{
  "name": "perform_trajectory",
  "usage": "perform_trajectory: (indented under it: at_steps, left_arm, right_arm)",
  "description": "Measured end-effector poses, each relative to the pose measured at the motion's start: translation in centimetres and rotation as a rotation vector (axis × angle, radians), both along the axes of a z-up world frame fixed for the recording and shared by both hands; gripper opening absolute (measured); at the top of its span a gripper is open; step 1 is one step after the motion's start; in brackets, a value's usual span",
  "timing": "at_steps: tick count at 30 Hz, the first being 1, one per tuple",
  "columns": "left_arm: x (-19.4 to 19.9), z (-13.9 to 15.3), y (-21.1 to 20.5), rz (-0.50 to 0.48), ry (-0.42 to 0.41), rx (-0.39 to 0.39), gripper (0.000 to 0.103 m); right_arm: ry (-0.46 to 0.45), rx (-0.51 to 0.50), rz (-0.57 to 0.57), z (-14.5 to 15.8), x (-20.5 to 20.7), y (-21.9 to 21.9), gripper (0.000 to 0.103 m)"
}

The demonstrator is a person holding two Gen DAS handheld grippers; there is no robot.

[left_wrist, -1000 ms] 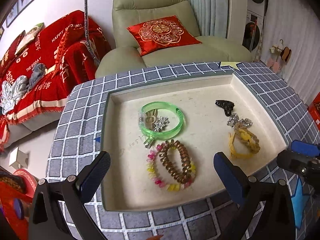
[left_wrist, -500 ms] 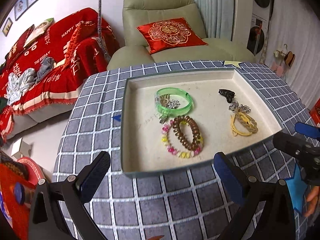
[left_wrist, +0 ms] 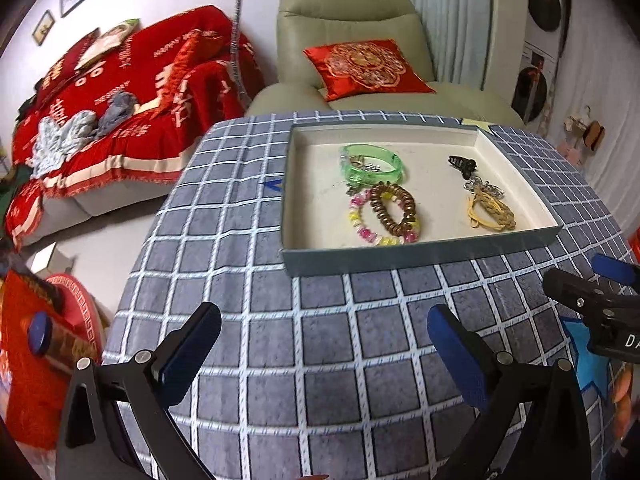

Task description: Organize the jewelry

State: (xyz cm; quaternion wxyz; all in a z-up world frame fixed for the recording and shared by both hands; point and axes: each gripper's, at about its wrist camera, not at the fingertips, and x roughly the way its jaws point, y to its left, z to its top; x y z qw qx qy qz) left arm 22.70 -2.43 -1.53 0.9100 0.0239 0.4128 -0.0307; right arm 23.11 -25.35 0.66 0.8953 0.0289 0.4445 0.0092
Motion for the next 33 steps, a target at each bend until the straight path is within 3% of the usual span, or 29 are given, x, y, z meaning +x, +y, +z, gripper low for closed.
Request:
perform_trajectory:
  at_steps: [11,21,33]
  left_arm:
    - [-4.8,0.6,0.4,0.083,-0.128,-0.006,0.103]
    - [-7.5,2.1,-0.5,0.081,-0.225,0.022,0.103]
    - [-8.3,2.2,-0.2,0.081,-0.218,-0.007,0.103]
  right_arm:
    - [-0.185,-0.061,-0.025,1.9,-5.1,1.1,0.103]
    - [-0.265,-0.109,-0.025,2.6,-8.6,2.1,0.103]
    - [-0.299,-0.106,-0.046,3.3,-9.9,1.7,0.103]
